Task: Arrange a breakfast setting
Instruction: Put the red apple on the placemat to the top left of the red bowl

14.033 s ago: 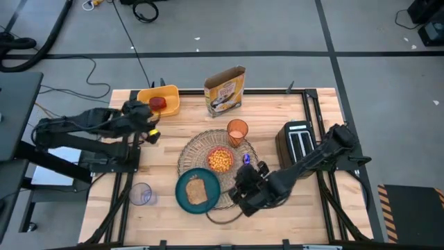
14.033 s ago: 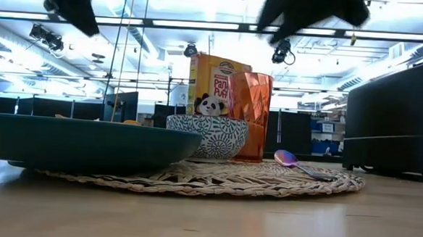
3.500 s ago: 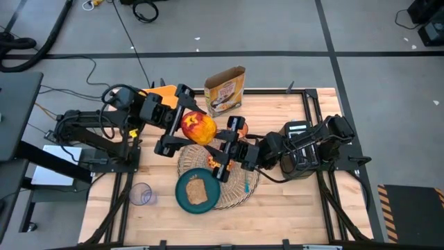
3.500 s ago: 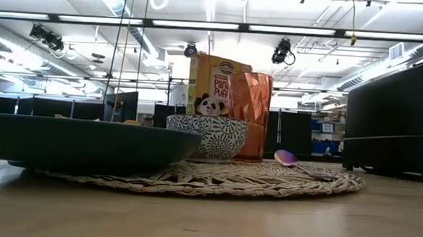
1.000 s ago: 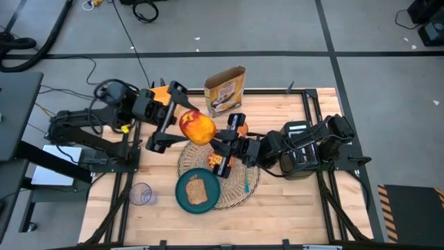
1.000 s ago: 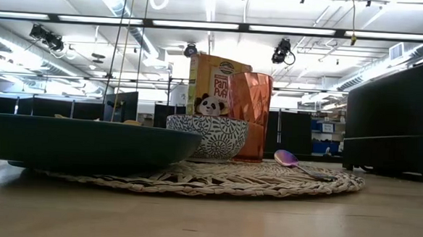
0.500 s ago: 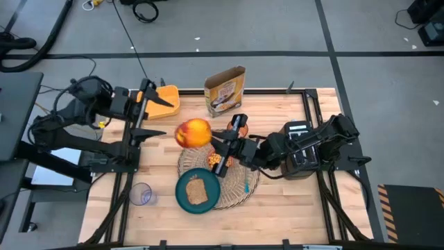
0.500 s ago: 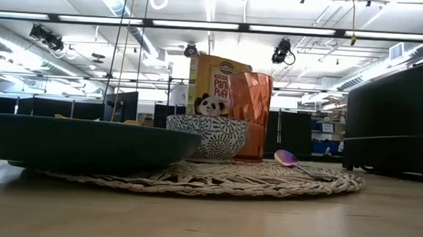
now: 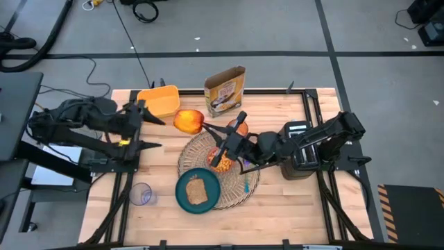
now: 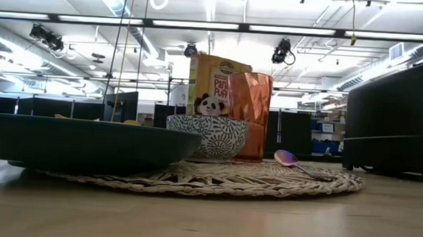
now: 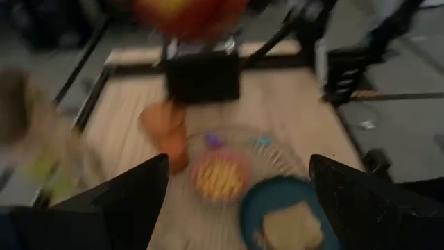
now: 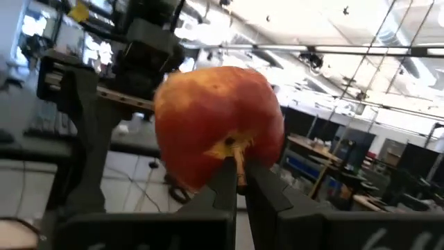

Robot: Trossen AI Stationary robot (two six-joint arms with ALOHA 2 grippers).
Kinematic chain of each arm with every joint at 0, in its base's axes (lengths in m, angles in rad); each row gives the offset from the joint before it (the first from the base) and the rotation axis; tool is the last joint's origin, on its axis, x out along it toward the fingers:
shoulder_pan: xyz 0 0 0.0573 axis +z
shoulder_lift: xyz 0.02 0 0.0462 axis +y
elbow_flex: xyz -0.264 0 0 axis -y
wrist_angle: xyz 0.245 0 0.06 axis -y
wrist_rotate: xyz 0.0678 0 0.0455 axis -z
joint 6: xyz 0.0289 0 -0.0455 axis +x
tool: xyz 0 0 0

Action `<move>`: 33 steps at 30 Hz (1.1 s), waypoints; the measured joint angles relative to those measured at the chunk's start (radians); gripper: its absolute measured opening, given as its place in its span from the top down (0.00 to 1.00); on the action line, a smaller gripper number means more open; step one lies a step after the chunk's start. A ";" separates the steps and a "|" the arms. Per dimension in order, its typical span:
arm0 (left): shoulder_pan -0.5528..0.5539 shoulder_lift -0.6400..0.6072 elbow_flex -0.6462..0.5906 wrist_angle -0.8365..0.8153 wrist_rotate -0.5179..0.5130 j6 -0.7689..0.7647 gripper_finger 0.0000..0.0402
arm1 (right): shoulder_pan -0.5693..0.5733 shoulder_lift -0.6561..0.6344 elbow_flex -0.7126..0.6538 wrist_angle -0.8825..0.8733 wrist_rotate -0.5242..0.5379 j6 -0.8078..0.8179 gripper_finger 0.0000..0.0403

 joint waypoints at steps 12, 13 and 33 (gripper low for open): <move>-0.111 -0.061 -0.175 -0.309 -0.239 -0.349 0.12 | -0.087 -0.018 0.100 -0.437 -0.021 0.110 0.95; -0.118 -0.075 -0.210 -0.305 -0.239 -0.364 0.12 | -0.098 -0.017 0.111 -0.486 -0.031 0.128 0.95; -0.165 -0.155 -0.553 -0.111 -0.241 -0.463 0.12 | -0.250 0.054 0.330 -1.244 -0.248 0.336 0.95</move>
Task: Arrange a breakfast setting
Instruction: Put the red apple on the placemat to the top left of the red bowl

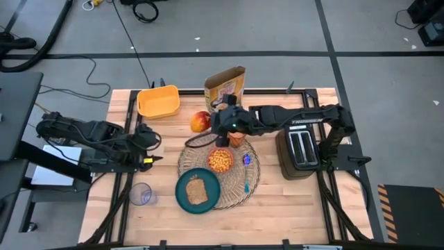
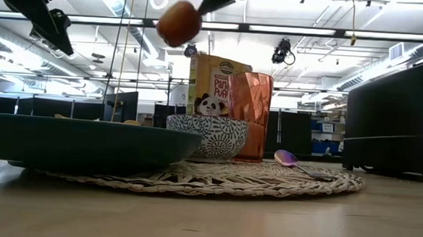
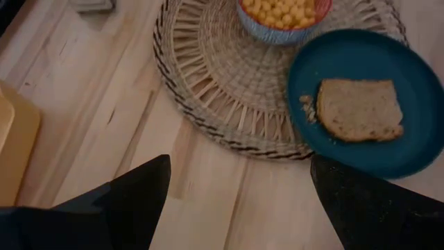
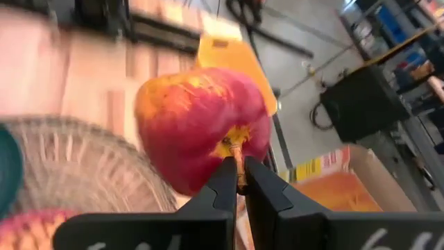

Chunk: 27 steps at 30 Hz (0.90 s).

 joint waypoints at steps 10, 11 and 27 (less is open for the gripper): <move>0.000 0.001 0.000 0.023 0.000 -0.024 0.12 | -0.015 0.203 0.291 -0.287 -0.064 -0.113 0.95; 0.000 0.001 0.000 0.026 0.000 -0.025 0.12 | -0.019 0.221 0.319 -0.317 -0.088 -0.116 0.95; 0.003 0.002 0.000 0.063 0.000 0.009 0.12 | -0.074 0.540 0.601 -0.533 -0.276 -0.157 0.95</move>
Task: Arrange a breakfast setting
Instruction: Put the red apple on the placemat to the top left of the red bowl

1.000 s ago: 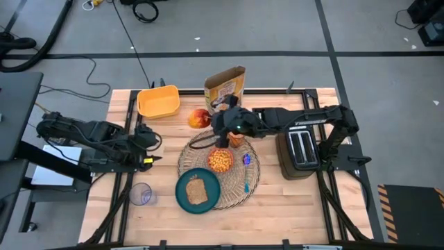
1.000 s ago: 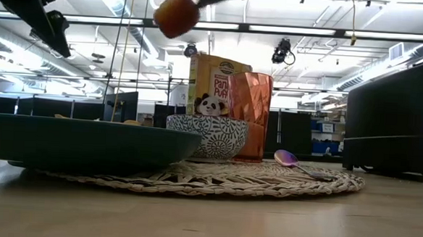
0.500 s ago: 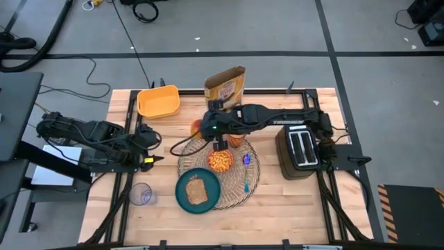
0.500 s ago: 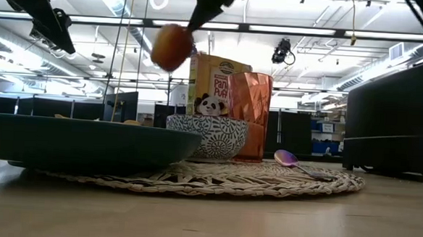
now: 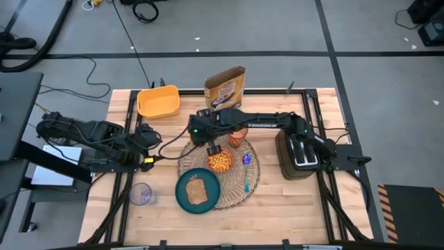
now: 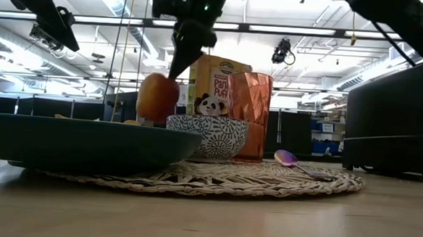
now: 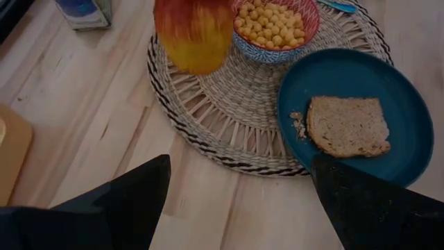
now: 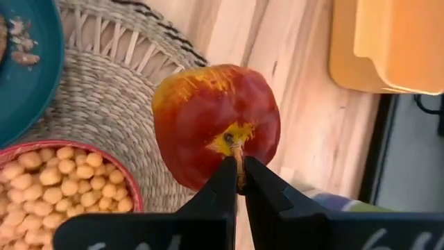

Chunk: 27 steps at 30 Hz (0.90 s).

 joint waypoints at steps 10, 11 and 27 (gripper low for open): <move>0.000 -0.013 0.024 -0.135 0.007 0.001 0.12 | -0.012 0.062 -0.026 -0.002 -0.023 0.031 0.95; 0.000 -0.014 0.040 -0.177 0.008 -0.015 0.12 | -0.012 0.059 -0.031 0.007 -0.020 0.031 0.95; 0.000 -0.028 0.184 -0.222 -0.004 0.048 0.12 | -0.031 0.058 -0.118 0.043 -0.071 0.071 0.95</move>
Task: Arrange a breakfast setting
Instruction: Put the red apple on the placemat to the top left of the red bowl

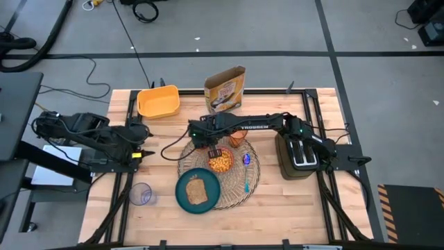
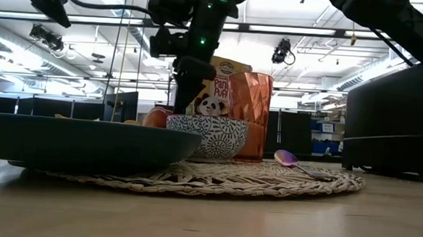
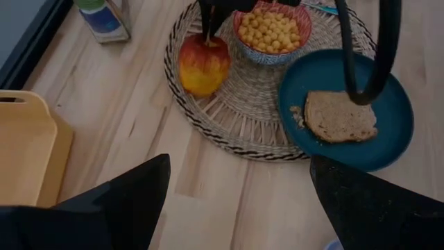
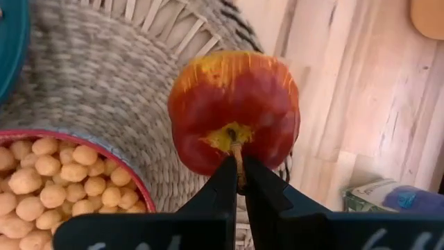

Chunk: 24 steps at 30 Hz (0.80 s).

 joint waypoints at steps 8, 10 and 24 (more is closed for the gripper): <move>0.000 0.000 0.000 0.015 -0.005 0.026 0.12 | 0.003 0.000 -0.001 0.018 0.000 0.023 0.90; 0.000 0.000 0.000 0.015 -0.006 0.027 0.12 | 0.003 0.000 -0.001 0.018 0.001 0.023 0.90; 0.000 0.000 0.000 0.024 -0.007 0.039 0.12 | 0.017 -0.002 0.075 -0.060 0.027 0.039 0.95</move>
